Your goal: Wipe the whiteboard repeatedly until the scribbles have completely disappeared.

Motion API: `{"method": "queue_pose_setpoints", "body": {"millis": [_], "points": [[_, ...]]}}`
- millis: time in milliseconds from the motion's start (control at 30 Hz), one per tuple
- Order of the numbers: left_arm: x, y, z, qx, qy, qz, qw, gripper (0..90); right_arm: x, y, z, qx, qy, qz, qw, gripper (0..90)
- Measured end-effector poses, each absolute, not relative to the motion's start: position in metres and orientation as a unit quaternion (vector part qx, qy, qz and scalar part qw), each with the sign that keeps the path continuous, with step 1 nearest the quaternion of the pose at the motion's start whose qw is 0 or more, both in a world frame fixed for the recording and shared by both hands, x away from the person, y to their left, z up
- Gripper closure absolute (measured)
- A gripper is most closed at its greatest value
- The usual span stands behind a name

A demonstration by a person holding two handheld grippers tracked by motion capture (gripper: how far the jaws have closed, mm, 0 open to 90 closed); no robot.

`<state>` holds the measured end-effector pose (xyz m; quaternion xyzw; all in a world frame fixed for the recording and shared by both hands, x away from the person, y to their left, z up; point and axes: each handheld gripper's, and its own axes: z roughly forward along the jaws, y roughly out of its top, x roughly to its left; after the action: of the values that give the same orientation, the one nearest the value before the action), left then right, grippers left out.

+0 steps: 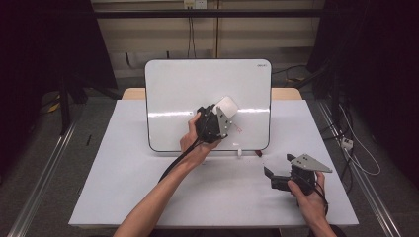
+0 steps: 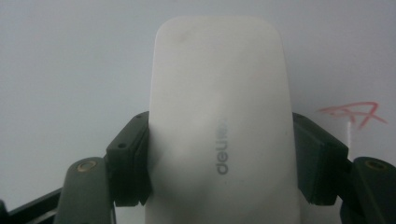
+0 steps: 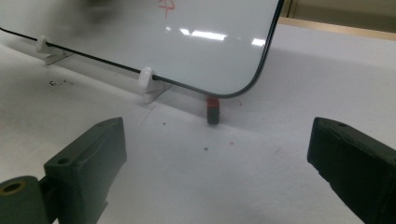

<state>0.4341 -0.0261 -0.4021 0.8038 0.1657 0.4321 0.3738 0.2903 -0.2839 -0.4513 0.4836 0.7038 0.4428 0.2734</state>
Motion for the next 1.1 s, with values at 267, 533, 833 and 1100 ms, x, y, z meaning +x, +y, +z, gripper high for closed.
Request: {"method": "queue_pose_setpoints", "body": {"millis": [267, 533, 833, 1100], "points": [[0.426, -0.037, -0.413, 0.804, 0.146, 0.434, 0.378, 31.1, 0.29, -0.284, -0.451, 0.483, 0.703, 0.444, 0.274, 4.5], [0.414, -0.049, -0.425, 0.814, 0.112, 0.435, 0.368, 31.2, 0.29, -0.284, -0.451, 0.483, 0.704, 0.444, 0.274, 4.6], [0.402, -0.063, -0.438, 0.829, 0.061, 0.431, 0.351, 31.1, 0.29, -0.283, -0.451, 0.482, 0.704, 0.444, 0.273, 4.6], [0.397, -0.061, -0.442, 0.847, 0.015, 0.42, 0.326, 31.2, 0.29, -0.286, -0.451, 0.489, 0.698, 0.449, 0.267, 4.5]]}}
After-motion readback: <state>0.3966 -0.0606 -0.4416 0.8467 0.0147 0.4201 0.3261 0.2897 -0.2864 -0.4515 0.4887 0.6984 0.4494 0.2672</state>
